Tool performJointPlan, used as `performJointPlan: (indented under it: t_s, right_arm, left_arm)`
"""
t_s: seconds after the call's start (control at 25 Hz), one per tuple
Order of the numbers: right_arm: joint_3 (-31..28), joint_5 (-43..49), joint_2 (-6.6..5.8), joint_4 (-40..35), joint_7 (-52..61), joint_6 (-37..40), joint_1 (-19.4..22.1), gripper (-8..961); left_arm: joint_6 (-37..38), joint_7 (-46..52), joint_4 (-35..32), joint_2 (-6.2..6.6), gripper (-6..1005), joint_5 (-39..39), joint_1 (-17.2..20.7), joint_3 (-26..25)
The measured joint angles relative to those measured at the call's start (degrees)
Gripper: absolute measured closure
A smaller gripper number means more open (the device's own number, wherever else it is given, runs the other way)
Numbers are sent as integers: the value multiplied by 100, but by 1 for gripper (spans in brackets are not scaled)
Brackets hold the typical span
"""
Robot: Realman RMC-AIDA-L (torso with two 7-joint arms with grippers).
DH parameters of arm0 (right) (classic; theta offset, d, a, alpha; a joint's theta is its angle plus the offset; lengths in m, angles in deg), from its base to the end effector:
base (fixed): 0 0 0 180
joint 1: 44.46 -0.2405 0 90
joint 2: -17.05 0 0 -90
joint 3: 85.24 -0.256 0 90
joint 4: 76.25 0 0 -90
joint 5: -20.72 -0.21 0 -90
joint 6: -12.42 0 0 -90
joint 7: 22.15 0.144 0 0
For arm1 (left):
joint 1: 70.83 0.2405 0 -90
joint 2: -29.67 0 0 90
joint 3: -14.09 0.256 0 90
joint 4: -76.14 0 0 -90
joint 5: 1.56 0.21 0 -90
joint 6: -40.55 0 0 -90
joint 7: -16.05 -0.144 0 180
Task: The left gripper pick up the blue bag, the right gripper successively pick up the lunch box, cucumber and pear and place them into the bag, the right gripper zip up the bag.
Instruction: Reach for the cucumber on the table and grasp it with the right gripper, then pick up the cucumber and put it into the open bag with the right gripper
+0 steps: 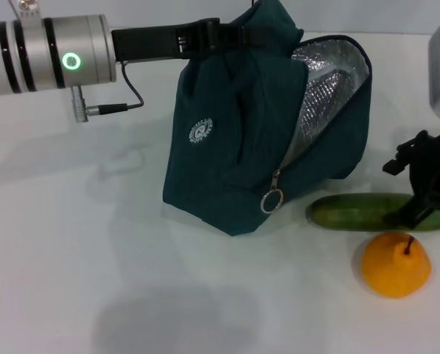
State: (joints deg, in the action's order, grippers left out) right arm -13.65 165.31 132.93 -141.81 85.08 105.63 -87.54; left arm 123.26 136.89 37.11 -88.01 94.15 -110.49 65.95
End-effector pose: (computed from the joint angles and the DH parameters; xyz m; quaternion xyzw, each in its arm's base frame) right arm 0.1760 0.3764 0.0131 -0.9779 0.0487 -0.1932 0.0636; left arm -0.1682 0.3891 0.0086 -0.8341 -0.4295 -0.3455 0.0214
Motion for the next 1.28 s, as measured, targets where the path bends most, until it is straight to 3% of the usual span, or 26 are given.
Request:
performJointPlan:
  t_s: [0.36, 1.04, 1.28]
  right_arm:
    - [637, -37, 16, 328, 81, -368, -64, 70]
    - [857, -16, 12, 610, 132, -688, -58, 73]
    - [816, -29, -17, 597, 139, -676, -32, 190]
  left_arm:
    - [-2, -26, 0, 33, 942, 0, -5, 0]
    - [-18, -26, 0, 92, 942, -69, 49, -48]
    - [-7, -26, 0, 93, 942, -75, 64, -79]
